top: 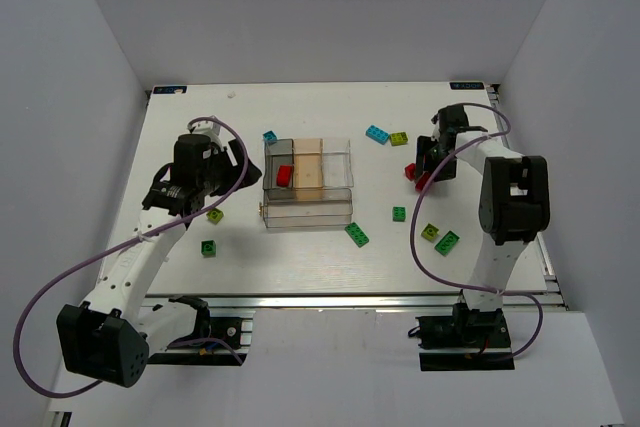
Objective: Sort the legos into containers by color
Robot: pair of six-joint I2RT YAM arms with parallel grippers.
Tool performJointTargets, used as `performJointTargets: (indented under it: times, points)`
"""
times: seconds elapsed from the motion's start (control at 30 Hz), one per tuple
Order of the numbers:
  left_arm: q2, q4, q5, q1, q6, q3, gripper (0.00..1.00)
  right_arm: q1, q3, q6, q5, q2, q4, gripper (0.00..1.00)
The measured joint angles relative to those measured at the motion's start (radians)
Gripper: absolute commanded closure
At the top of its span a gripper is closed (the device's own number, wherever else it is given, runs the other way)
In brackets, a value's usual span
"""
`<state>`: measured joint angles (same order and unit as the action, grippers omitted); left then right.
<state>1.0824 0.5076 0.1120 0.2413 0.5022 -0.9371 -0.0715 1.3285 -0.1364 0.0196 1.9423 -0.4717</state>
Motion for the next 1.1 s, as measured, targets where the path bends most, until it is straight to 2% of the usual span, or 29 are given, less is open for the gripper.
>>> performJointTargets:
  times: [0.1, 0.2, 0.27, 0.43, 0.6, 0.83, 0.97, 1.1]
  points:
    - [0.000, 0.009, -0.002, 0.000, 0.000, 0.000, 0.19, 0.000, 0.012, -0.013, 0.013, 0.013, -0.001, 0.48]
    - [0.000, 0.014, -0.004, 0.000, 0.000, 0.000, 0.19, 0.002, 0.020, -0.018, 0.021, 0.022, -0.002, 0.50]
    - [-0.002, 0.017, -0.004, 0.000, 0.003, 0.000, 0.19, 0.004, 0.019, -0.018, 0.027, 0.022, -0.003, 0.48]
    - [-0.023, 0.017, -0.004, 0.000, 0.007, 0.000, 0.19, 0.005, 0.009, -0.019, 0.036, 0.013, -0.004, 0.37]
    - [-0.053, 0.018, -0.004, 0.000, 0.015, 0.014, 0.19, 0.005, -0.012, -0.018, 0.035, -0.006, -0.025, 0.38]
    - [-0.066, 0.016, -0.004, 0.000, 0.022, 0.021, 0.19, 0.003, -0.024, -0.029, 0.020, -0.014, -0.053, 0.53]
    - [-0.086, 0.016, -0.004, 0.001, 0.030, 0.043, 0.19, 0.001, -0.029, -0.031, 0.014, -0.019, -0.050, 0.72]
    - [-0.109, 0.011, 0.005, 0.001, 0.049, 0.071, 0.19, -0.005, -0.029, 0.040, 0.068, -0.030, -0.054, 0.82]
